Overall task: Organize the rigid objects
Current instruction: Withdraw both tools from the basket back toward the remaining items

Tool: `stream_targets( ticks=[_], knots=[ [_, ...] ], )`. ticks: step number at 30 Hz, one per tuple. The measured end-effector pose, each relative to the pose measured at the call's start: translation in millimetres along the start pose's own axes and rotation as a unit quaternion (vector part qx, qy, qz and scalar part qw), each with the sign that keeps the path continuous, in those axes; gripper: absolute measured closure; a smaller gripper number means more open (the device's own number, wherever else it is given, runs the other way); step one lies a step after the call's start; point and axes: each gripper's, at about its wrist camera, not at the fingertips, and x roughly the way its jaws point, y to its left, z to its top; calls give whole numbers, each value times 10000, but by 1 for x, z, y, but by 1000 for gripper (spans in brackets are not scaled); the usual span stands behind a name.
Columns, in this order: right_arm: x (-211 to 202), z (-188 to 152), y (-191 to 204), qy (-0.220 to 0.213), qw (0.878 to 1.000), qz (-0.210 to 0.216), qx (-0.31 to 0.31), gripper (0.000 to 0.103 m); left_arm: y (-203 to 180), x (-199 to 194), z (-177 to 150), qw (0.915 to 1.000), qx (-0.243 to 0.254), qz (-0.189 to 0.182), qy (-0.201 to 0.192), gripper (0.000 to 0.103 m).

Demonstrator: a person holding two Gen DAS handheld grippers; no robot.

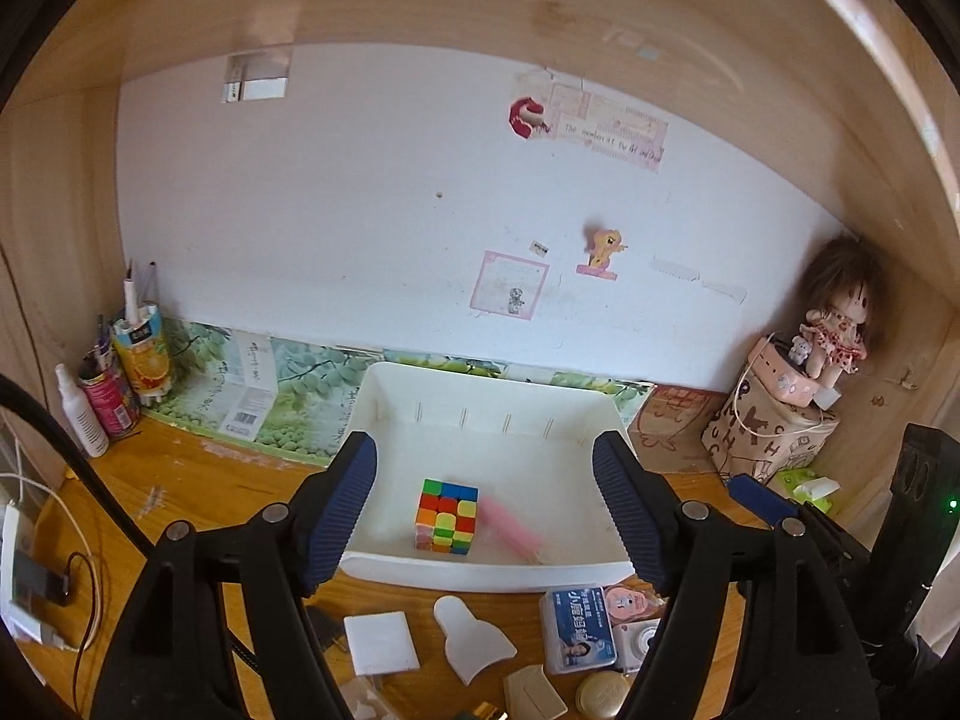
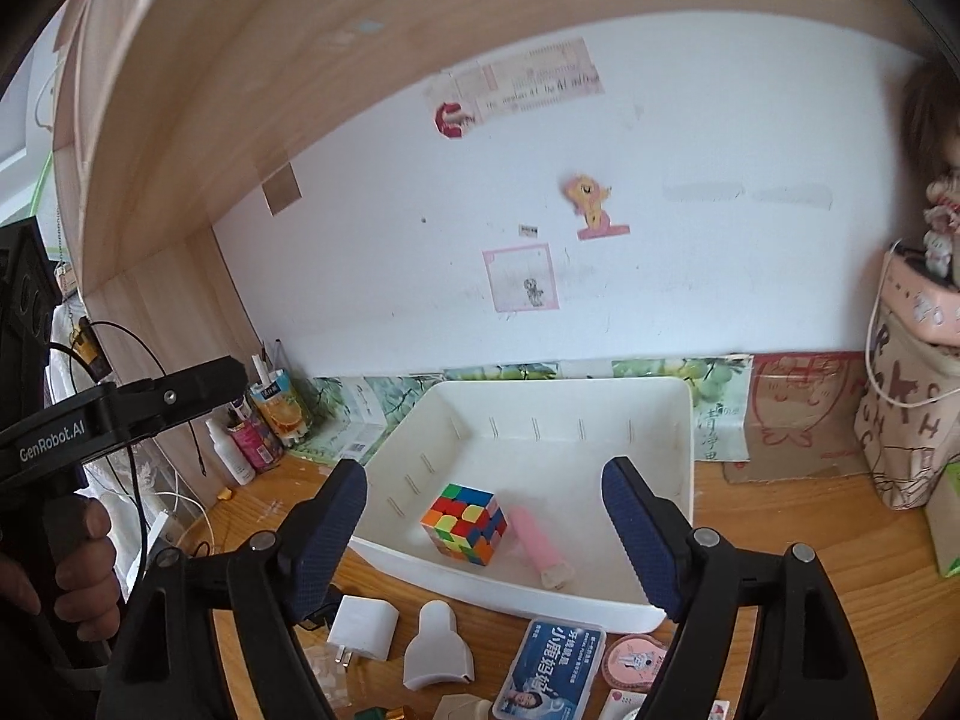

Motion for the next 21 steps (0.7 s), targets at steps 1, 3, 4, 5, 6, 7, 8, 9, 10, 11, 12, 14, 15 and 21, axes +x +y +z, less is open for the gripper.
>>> stream_targets(
  ticks=[1, 3, 4, 5, 6, 7, 8, 9, 10, 11, 12, 14, 15, 21],
  knots=[
    [-5, -1, 2, -21, 10000, -24, -16, 22, 1, -4, -2, 10000, -19, 10, -15, 24],
    [-11, -4, 4, -51, 10000, -47, -27, 22, 2, -11, -6, 10000, -60, 20, -41, 24],
    [-15, -5, 5, -64, 10000, -60, -32, 22, 3, -14, -8, 10000, -76, 27, -48, 23],
    [-19, -7, 6, -81, 9999, -82, -36, 21, 4, -17, -10, 9999, -97, 35, -53, 23],
    [-22, -8, 7, -95, 9999, -96, -37, 21, 5, -20, -12, 9999, -112, 41, -57, 23],
    [-25, -10, 8, -111, 9999, -109, -37, 21, 6, -23, -14, 9999, -129, 51, -55, 23],
    [-28, -11, 9, -122, 9998, -127, -35, 21, 7, -26, -16, 9999, -139, 58, -50, 23],
    [-30, -13, 10, -127, 9998, -152, -32, 21, 7, -28, -18, 9999, -154, 61, -46, 23],
    [-33, -15, 11, -135, 9997, -180, -28, 21, 8, -29, -20, 9998, -175, 63, -31, 23],
    [-36, -16, 11, -138, 9997, -205, -22, 21, 8, -31, -22, 9998, -196, 70, -10, 23],
    [-39, -18, 11, -141, 9996, -229, -17, 21, 9, -32, -24, 9997, -215, 69, 4, 23],
    [-45, -23, 11, -137, 9995, -286, 4, 21, 9, -34, -28, 9997, -241, 68, 37, 23],
    [-47, -24, 11, -129, 9994, -311, 12, 21, 9, -35, -29, 9996, -254, 69, 58, 23],
    [-61, -37, 6, -71, 9989, -447, 91, 21, 6, -41, -42, 9994, -294, 39, 190, 23]
  ],
)
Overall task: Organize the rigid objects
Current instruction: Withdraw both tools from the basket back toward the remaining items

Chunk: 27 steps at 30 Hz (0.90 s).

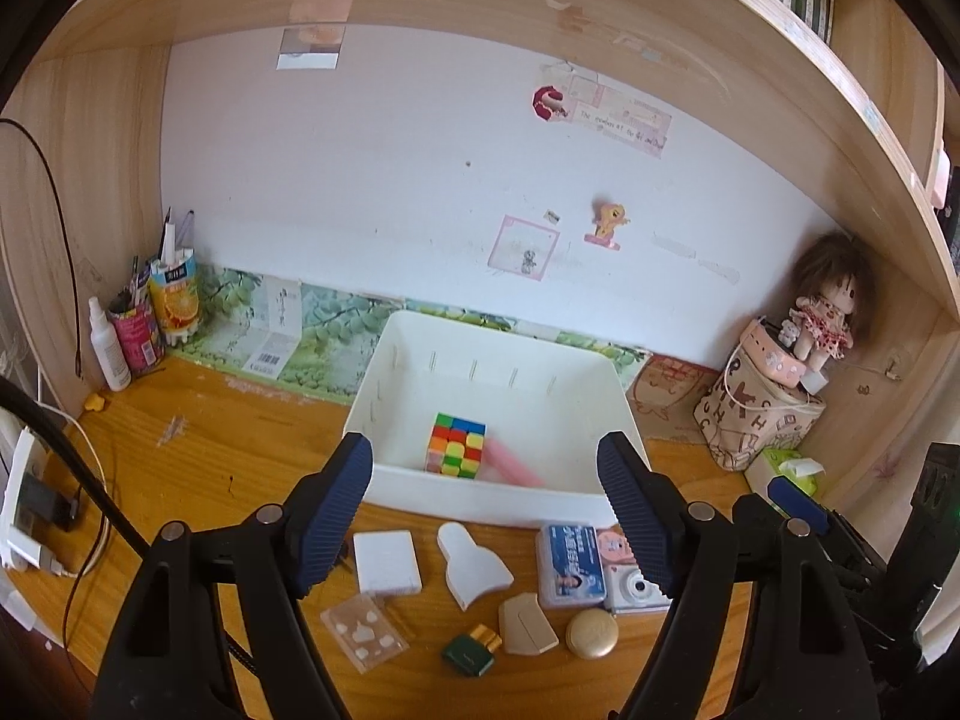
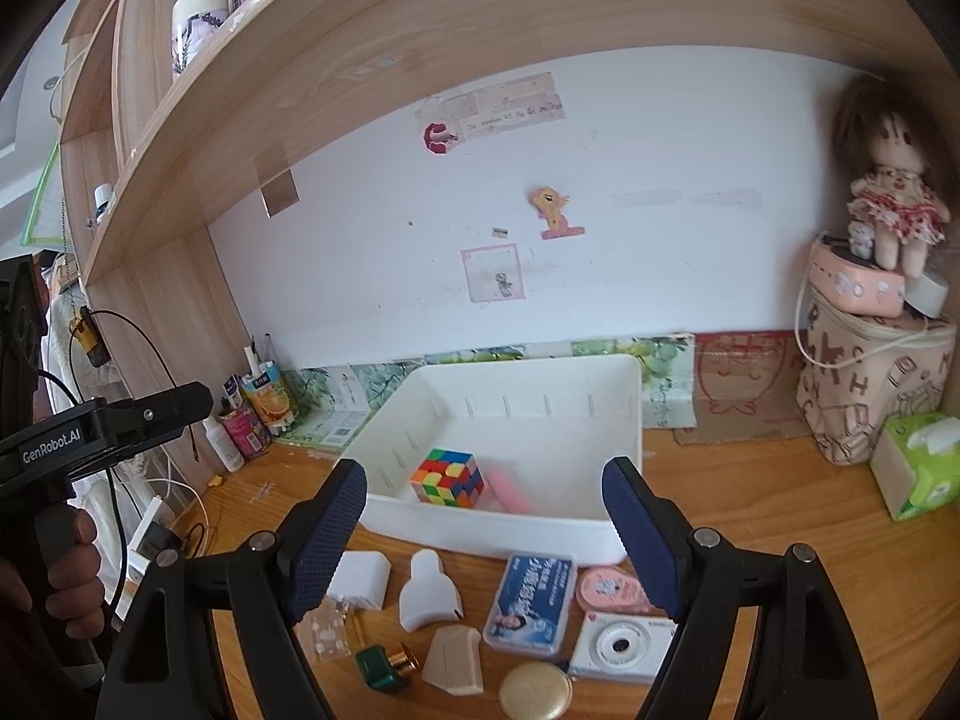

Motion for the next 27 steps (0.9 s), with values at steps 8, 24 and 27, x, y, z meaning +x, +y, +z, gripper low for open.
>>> stream_targets(
  ticks=[8, 24, 27],
  knots=[
    [-18, -19, -6, 82, 9997, -132, 185, 21, -11, -4, -16, 9995, 126, -45, 299, 23],
    [-34, -41, -27, 207, 9970, -530, 522, 21, -33, 16, -38, 9923, 535, -207, 1099, 23],
    [-30, -43, -32, 311, 9964, -583, 523, 21, -36, 24, -41, 9901, 584, -189, 1262, 23]
  ],
)
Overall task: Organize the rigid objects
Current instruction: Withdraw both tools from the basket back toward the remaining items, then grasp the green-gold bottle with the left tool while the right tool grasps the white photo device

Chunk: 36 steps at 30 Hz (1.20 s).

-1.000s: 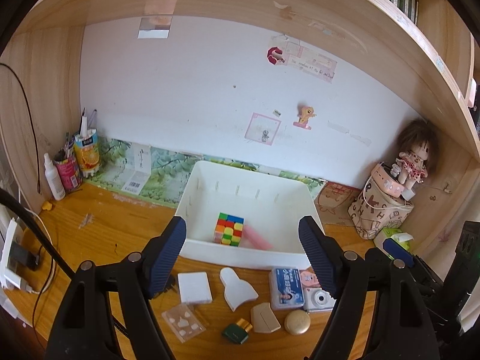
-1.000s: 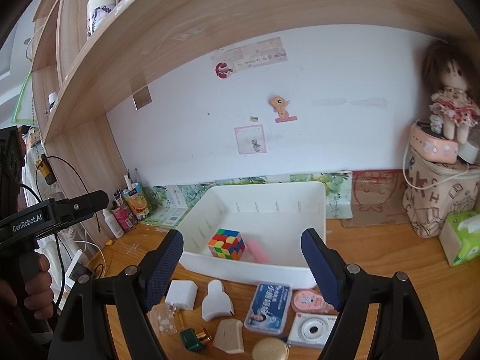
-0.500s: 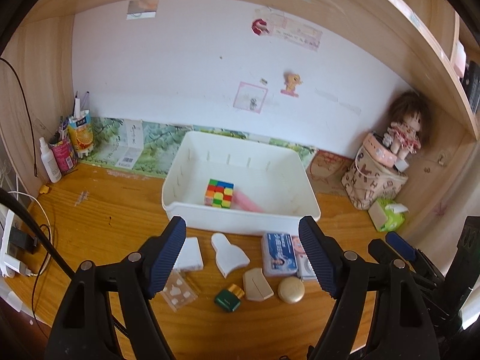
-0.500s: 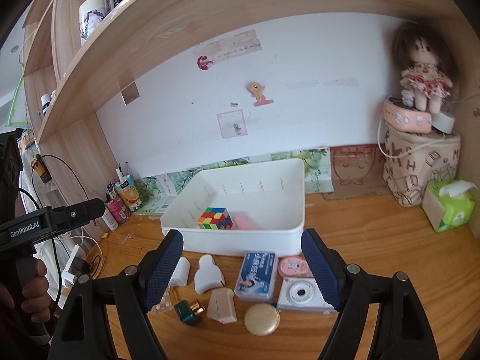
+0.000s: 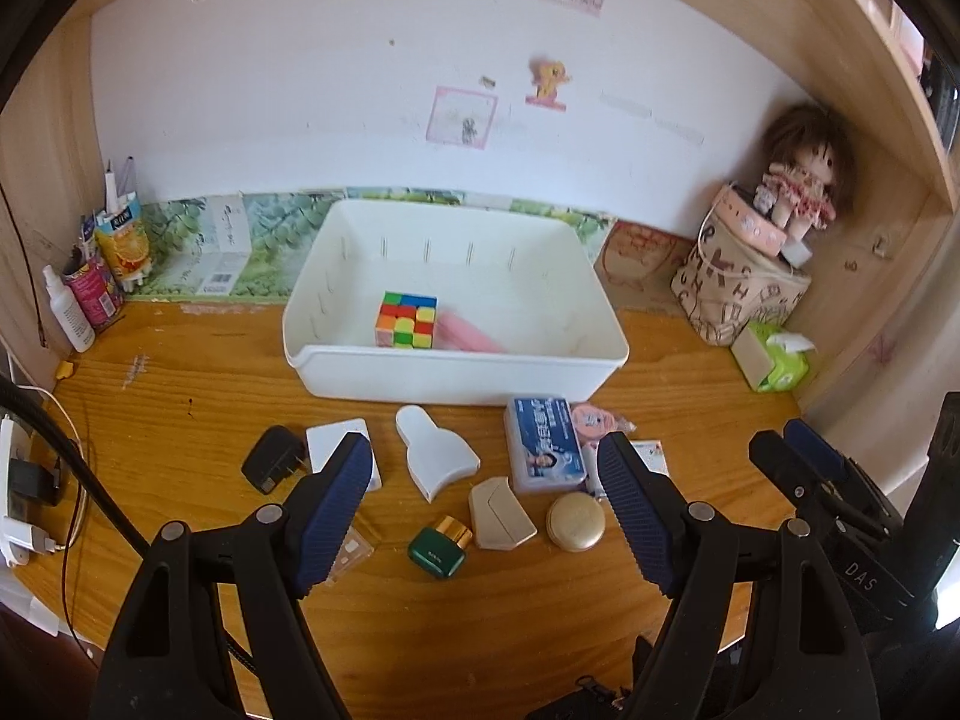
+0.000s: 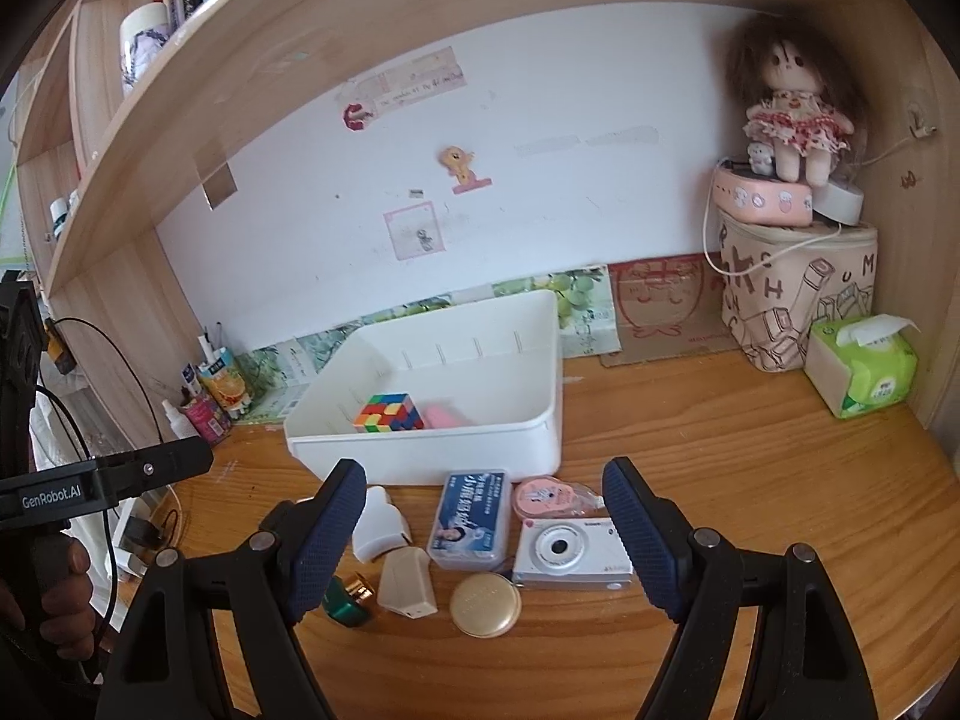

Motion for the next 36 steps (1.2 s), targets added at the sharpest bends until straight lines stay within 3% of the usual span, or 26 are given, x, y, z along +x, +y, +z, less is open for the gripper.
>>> stream_targets(
  ticks=[21, 36],
  knots=[
    [54, 0, -26, 956, 9953, 31, 123, 21, 9, 72, 15, 9928, -183, 286, 1151, 23],
    [98, -13, -39, 2013, 9795, 47, 119, 21, 30, 121, -7, 9672, -907, 498, 2319, 23]
  ],
)
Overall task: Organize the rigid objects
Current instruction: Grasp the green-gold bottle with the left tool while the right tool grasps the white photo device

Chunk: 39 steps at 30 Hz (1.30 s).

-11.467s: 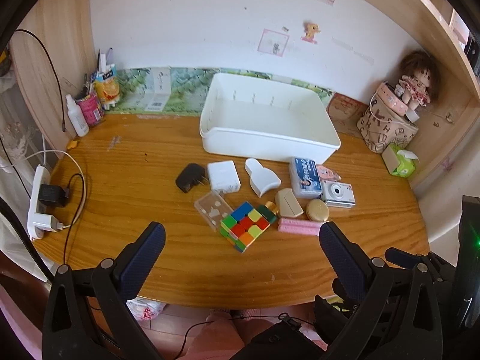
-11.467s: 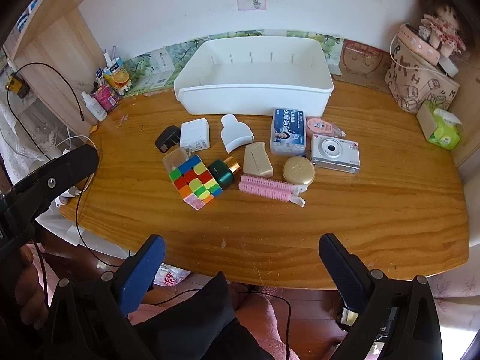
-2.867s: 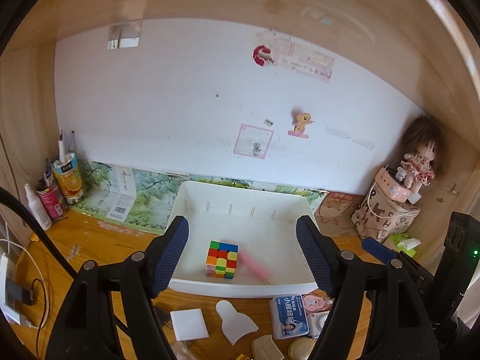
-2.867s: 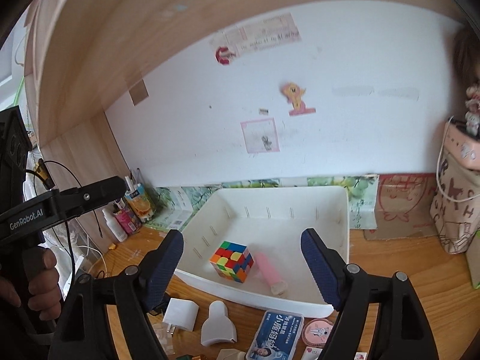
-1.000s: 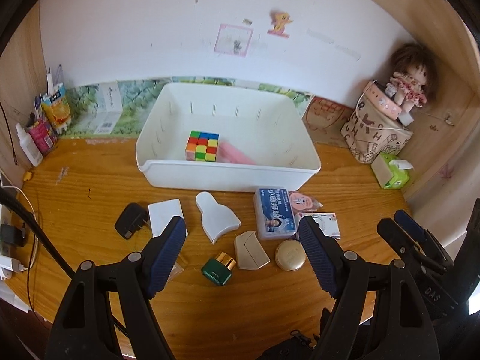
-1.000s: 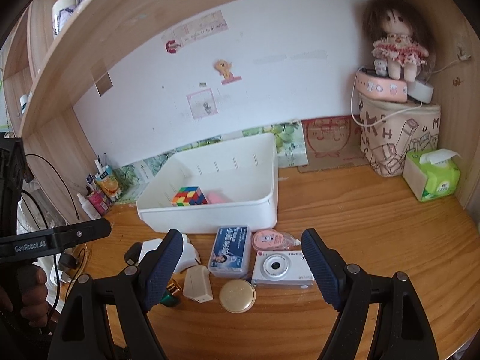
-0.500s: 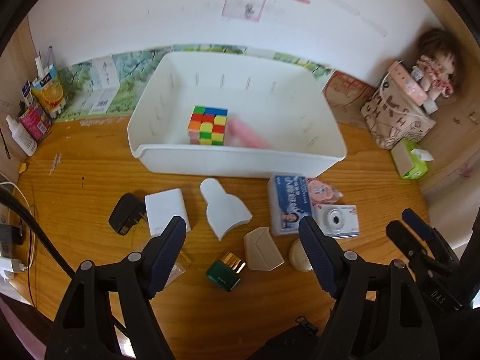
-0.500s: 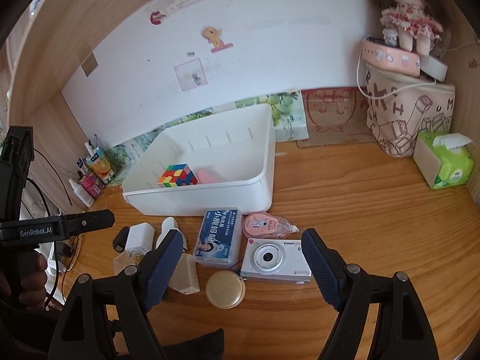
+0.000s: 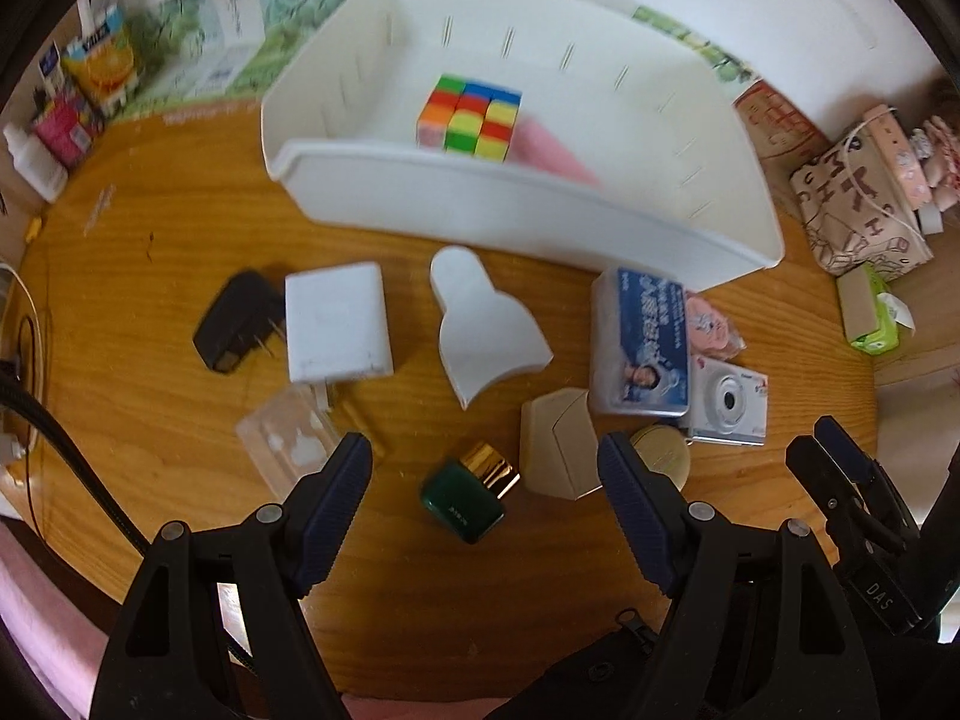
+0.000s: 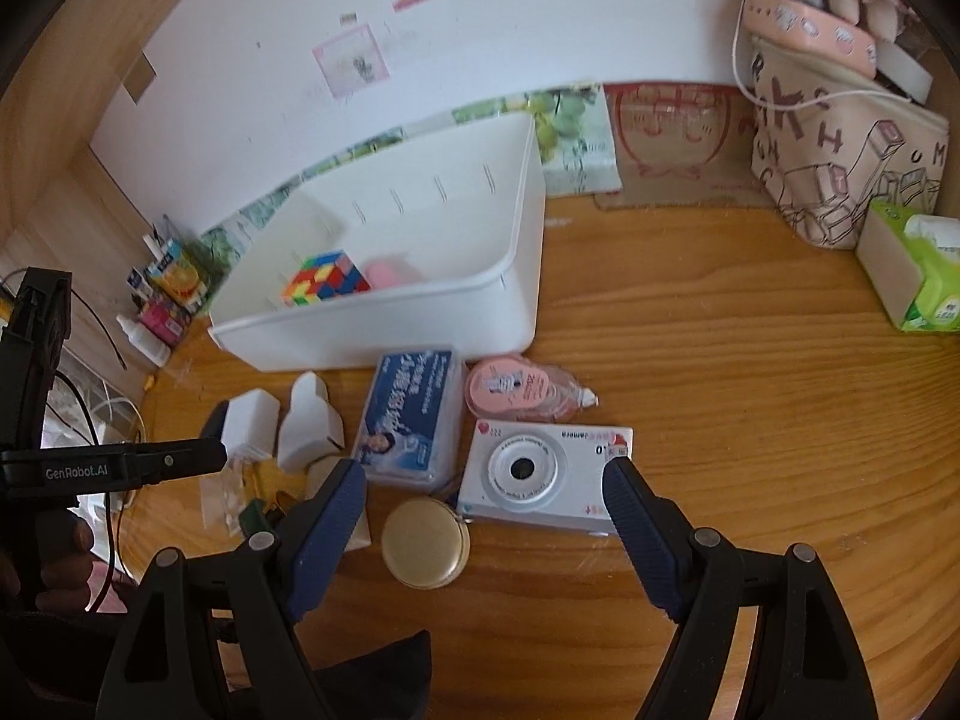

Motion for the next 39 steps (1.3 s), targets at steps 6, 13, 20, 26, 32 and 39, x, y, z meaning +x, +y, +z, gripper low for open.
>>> stream_targets(
  ticks=[6, 13, 20, 26, 32, 39],
  knots=[
    [17, 0, -6, 419, 9991, -79, -4, 21, 4, 19, -1, 9986, -274, 52, 460, 23],
    [36, -2, -12, 858, 9962, -151, -8, 21, 13, 37, -5, 9941, -666, 122, 841, 23],
    [52, 3, -15, 1105, 9936, -248, 0, 20, 27, 47, -6, 9882, -1113, 45, 1050, 23],
    [60, 10, -14, 1127, 9928, -408, -73, 14, 36, 54, -8, 9829, -1372, -43, 1230, 24],
    [75, 9, -20, 1455, 9881, -504, 49, 14, 37, 61, -4, 9790, -1514, -109, 1364, 28],
    [85, 10, -19, 1581, 9858, -568, 13, 11, 30, 75, -3, 9742, -1693, -209, 1479, 38]
  ],
)
